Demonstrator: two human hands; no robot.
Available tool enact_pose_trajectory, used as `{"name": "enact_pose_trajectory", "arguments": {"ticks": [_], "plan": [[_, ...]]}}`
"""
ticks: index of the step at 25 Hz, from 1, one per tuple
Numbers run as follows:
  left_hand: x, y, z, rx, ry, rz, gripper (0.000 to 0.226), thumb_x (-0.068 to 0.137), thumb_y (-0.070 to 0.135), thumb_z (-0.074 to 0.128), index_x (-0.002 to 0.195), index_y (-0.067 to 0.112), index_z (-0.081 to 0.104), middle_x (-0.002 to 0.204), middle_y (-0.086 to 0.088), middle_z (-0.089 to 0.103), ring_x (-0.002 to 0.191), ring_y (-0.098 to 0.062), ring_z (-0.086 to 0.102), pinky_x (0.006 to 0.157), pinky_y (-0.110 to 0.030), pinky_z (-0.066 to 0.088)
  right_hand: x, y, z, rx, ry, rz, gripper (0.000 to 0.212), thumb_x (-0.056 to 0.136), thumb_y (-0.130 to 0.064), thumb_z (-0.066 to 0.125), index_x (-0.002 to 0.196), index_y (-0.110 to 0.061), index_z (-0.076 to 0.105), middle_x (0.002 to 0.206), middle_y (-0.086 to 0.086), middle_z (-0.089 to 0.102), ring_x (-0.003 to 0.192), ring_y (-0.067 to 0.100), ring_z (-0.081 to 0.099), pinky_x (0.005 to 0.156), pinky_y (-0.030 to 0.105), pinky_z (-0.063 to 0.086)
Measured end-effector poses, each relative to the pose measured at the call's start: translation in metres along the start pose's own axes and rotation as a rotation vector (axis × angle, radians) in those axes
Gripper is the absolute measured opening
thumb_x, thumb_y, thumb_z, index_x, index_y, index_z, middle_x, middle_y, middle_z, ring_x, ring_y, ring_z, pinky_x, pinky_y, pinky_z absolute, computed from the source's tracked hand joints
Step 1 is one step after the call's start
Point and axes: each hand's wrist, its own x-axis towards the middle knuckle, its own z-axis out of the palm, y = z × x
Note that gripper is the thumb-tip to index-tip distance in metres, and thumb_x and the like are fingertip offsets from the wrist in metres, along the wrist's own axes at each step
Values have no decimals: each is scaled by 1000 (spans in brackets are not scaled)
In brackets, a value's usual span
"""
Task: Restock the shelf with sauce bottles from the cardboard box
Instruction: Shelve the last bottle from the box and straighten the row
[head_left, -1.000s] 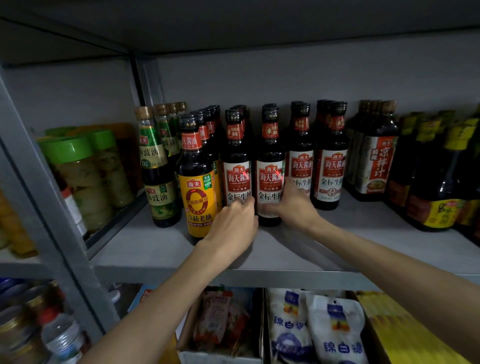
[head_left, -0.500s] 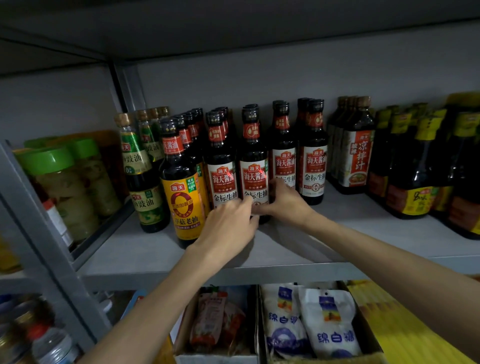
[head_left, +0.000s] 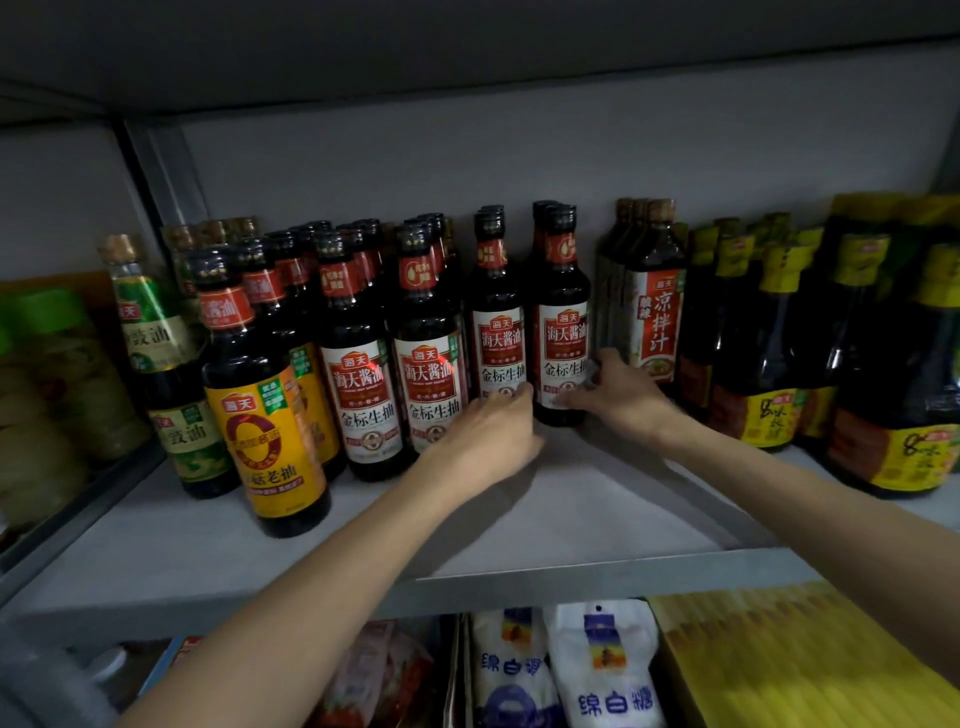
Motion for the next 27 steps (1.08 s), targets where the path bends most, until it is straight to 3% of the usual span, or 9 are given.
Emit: {"name": "enact_pose_trajectory", "arguments": {"ticks": [5, 12, 20, 27], "plan": [[19, 0, 8, -25, 11, -130, 31, 97, 32, 54, 123, 17, 45, 108, -5, 58, 89, -23, 60, 75, -37, 53, 16, 6, 12, -71, -9, -62, 68, 82, -41, 78, 133, -14, 43, 132, 7, 63, 118, 27, 63, 98, 43, 52], [24, 3, 12, -14, 66, -113, 34, 98, 26, 55, 128, 15, 44, 106, -6, 63, 81, -21, 63, 66, -34, 54, 28, 11, 10, -116, -37, -97, 70, 79, -43, 80, 130, -11, 45, 128, 7, 65, 113, 27, 66, 95, 45, 54], [22, 2, 14, 27, 67, -126, 31, 97, 31, 55, 122, 15, 48, 109, -8, 61, 86, -24, 62, 73, -38, 55, 19, 6, 7, -75, -58, -79, 74, 80, -46, 78, 134, -11, 41, 132, 8, 63, 116, 28, 63, 96, 46, 54], [3, 8, 15, 136, 81, -121, 44, 94, 44, 55, 127, 17, 49, 126, -9, 58, 110, -31, 59, 84, -36, 48, 9, 8, 9, -87, -112, 6, 73, 80, -23, 80, 137, -4, 39, 138, 13, 57, 123, 32, 57, 101, 39, 49]]}}
